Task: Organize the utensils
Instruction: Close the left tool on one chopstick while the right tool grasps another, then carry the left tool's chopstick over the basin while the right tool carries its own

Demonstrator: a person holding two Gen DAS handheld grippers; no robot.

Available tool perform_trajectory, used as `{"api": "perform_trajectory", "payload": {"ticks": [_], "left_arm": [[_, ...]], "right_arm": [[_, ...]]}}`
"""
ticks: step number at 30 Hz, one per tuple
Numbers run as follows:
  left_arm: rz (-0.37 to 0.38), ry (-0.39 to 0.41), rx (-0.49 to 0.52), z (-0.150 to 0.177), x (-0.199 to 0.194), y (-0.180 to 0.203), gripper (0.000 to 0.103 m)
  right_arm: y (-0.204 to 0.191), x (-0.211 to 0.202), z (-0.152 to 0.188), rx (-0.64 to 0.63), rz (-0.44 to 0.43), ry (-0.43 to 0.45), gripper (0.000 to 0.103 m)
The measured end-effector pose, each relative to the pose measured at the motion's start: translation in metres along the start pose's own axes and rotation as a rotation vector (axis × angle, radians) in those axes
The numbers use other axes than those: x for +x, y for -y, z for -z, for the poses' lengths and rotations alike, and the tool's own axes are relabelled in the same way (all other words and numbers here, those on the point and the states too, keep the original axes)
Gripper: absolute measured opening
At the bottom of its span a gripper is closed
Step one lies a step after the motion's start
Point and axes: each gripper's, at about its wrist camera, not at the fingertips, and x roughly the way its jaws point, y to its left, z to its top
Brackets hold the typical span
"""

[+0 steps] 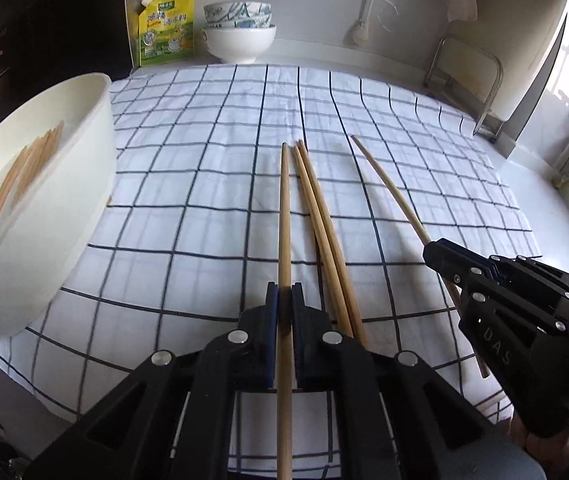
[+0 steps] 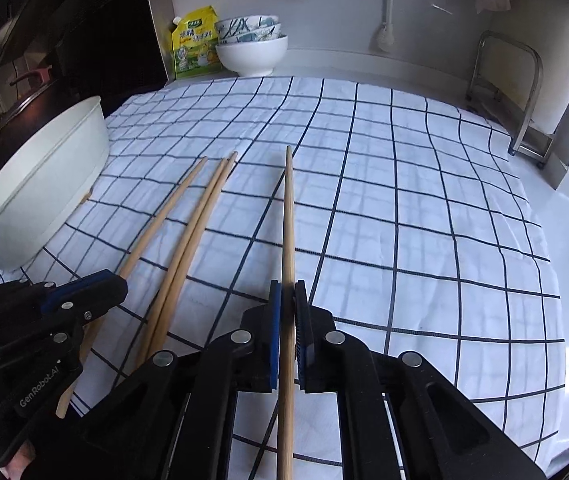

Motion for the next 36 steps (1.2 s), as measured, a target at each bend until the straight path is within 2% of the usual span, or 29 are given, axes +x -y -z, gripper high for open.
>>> {"api": "perform_trajectory", "payload": {"ticks": [5,15,26,36], "left_arm": [[0.023,0.033,-0.008,-0.007,-0.02,-0.012,0.007],[0.012,0.154,-0.051,-0.033,-0.065,-0.06,0.007],[-0.055,0.23,-0.169,-0.043,-0.094,-0.152,0.007],[-0.108,0.226,-0.273,-0.038,-0.094,-0.23,0.007]], "right_arm": [[-0.005,-0.012,-0.004,0.015,-0.009,0.044,0.006],[-0.037,-0.028,-0.034,0.05,-0.048,0.116,0.007],[-0.124,-0.036,-0.083,-0.066,-0.116,0.176,0.007],[-0.209,-0.008,-0.118,-0.152,-0.221,0.132,0.007]]}}
